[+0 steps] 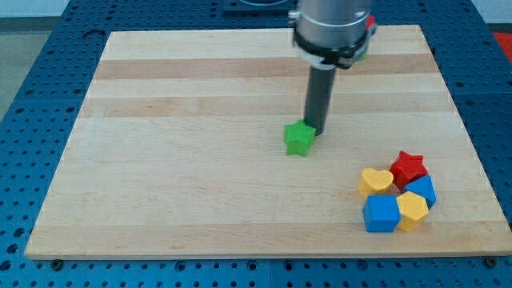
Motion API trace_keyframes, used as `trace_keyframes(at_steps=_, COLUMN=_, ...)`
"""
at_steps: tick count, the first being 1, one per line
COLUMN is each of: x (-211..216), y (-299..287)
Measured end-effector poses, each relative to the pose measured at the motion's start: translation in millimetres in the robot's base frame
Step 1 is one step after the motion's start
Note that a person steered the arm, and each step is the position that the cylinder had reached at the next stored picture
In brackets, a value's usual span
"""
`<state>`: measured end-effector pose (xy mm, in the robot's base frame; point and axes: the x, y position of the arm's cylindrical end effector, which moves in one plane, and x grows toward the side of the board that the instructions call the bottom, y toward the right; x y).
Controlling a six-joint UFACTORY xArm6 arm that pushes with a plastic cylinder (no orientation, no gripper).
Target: Push green star to yellow heart
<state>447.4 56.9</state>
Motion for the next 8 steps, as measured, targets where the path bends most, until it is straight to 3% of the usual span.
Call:
trace_keyframes(at_steps=1, x=40, y=-11)
trace_keyframes(at_steps=2, x=45, y=-7)
trace_keyframes(at_steps=4, x=1, y=-24)
trace_keyframes(at_steps=5, x=18, y=-75)
trace_keyframes(at_steps=7, x=85, y=-14)
trace_keyframes(at_steps=8, x=96, y=21)
